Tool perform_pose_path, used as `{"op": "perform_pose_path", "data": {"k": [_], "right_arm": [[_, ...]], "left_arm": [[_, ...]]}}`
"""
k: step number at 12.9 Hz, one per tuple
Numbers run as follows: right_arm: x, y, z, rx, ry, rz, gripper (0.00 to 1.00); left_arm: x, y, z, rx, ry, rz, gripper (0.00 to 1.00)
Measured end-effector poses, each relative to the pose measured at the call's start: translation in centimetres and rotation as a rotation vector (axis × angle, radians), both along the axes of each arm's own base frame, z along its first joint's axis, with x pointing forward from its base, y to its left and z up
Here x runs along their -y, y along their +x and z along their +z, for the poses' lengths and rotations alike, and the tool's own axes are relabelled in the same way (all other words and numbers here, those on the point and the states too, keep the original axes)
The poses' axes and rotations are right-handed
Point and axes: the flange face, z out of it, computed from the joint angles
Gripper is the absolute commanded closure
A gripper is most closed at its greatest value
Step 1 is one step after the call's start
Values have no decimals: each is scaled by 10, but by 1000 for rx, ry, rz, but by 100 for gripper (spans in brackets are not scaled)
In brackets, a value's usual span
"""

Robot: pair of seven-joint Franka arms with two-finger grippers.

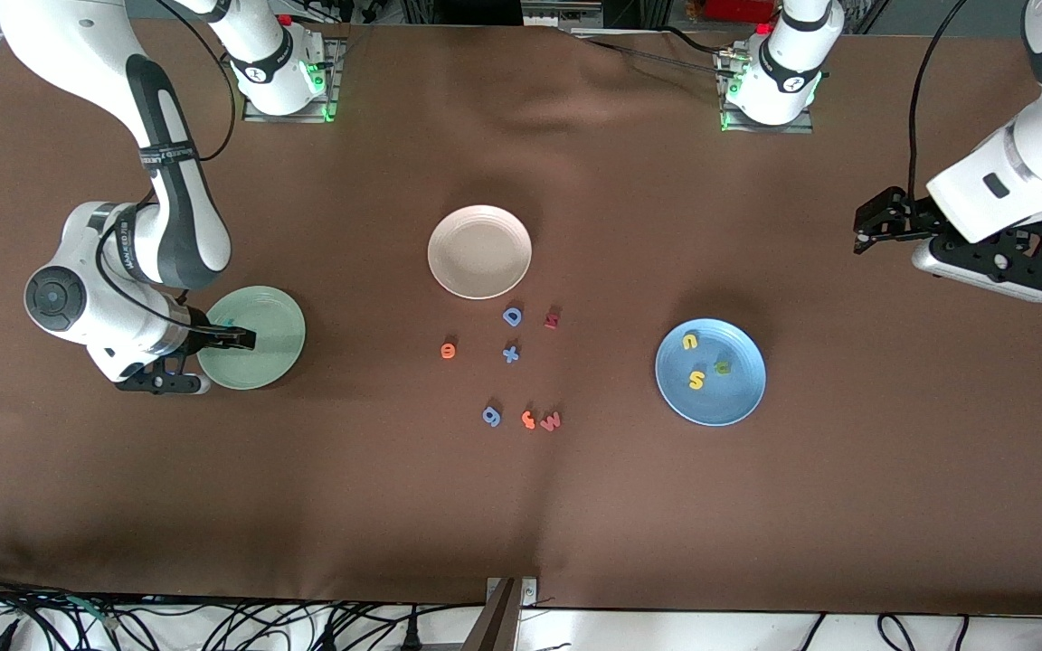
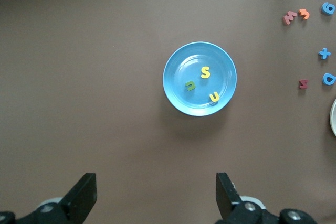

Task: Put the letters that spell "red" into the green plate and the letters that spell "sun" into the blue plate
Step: 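Drop the d on the green plate while the left gripper returns to rest, then grasp the orange 6 with the right gripper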

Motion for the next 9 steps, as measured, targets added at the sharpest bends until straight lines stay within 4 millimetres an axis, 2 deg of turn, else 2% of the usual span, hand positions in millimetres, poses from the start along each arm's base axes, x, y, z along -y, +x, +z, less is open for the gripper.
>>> {"op": "perform_pose_path", "data": {"k": [3, 5, 7, 9], "right_arm": [[-88, -2, 14, 9, 36, -92, 17], [-133, -5, 17, 9, 56, -135, 18], [-174, -5, 9, 23, 77, -167, 18], [-218, -11, -15, 63, 97, -161, 18]], "left_arm": [[-7, 4, -18, 11, 17, 21, 0], [-11, 6, -26, 14, 19, 29, 0], [-13, 6, -29, 10, 20, 32, 0], [-14, 6, -29, 11, 18, 32, 0]]}}
